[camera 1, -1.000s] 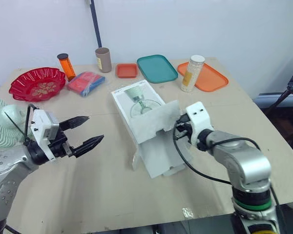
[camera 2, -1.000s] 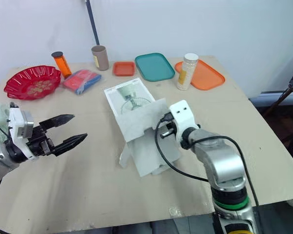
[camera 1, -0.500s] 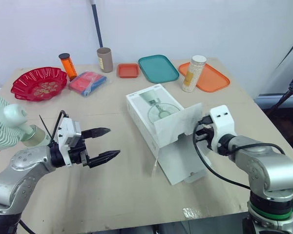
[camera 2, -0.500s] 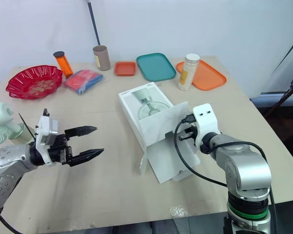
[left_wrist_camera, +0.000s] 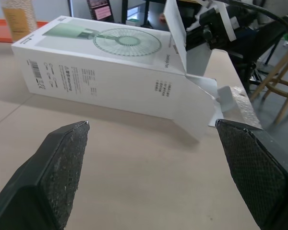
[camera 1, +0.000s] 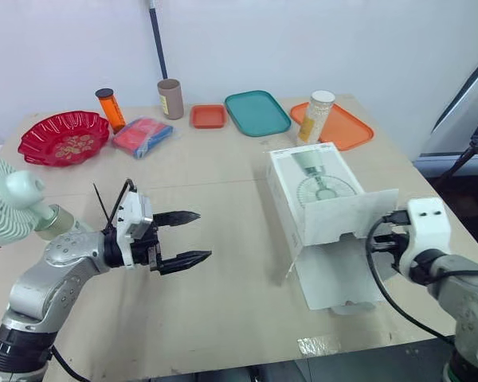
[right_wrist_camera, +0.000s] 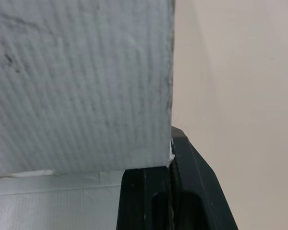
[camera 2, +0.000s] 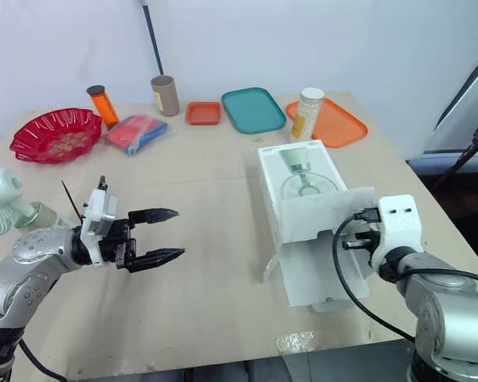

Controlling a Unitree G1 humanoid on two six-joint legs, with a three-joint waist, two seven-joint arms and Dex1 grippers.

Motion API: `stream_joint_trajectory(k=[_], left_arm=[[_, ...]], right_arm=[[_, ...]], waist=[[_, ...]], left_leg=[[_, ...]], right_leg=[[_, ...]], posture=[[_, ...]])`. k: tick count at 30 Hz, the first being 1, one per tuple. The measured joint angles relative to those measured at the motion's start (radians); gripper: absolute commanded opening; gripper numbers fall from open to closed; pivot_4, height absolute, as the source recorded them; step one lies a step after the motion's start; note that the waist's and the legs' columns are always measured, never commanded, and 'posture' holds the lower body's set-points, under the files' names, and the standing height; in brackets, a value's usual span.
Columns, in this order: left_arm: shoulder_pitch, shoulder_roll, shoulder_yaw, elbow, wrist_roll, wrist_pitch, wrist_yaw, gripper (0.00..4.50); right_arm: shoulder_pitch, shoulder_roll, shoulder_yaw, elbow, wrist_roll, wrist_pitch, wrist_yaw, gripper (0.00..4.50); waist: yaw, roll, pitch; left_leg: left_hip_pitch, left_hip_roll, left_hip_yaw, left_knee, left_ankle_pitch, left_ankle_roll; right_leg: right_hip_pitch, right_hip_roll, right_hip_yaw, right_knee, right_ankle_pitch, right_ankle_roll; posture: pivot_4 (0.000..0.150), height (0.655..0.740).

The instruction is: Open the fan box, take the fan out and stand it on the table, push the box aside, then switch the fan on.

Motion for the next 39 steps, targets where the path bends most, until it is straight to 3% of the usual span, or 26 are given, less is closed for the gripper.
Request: stream_joint_trajectory(k=[9,18,31,39], left_arm=[[0.019,-0.007,-0.011,-0.007,0.022,-0.001,-0.007,4.5],[0.039,-0.019,-0.018,-0.012,0.038,-0.001,0.006,4.5],[0.026,-0.021,-0.051,-0.014,0.051,-0.002,-0.032,4.5],[-0.031,-0.02,-0.067,-0.008,0.07,-0.021,-0.066,4.5]], right_arm=[[0.045,-0.07,-0.07,0.159,0.008,-0.15,0.055,0.03],[0.02,-0.151,-0.155,0.432,0.05,-0.252,0.118,0.03],[0.001,-0.336,-0.064,0.83,0.031,-0.58,0.218,0.03],[-0.009,-0.359,-0.01,0.914,0.017,-0.685,0.24,0.03]], waist=[[0.0,0.0,0.0],[0.001,0.0,0.0],[0.0,0.0,0.0],[0.0,0.0,0.0]], left_leg=[[0.0,0.0,0.001,0.0,0.0,0.0],[0.001,0.0,0.001,0.0,0.0,0.001],[0.005,0.0,0.003,0.0,-0.001,0.002],[0.008,0.0,0.003,0.001,-0.002,0.003]], right_leg=[[0.0,0.0,0.001,0.0,0.0,0.0],[0.002,0.0,0.002,0.0,0.0,0.0],[0.011,0.0,0.003,-0.001,0.0,0.001],[0.015,0.001,0.003,-0.002,-0.001,0.002]], posture=[[0.15,0.74],[0.15,0.74],[0.15,0.74],[0.15,0.74]])
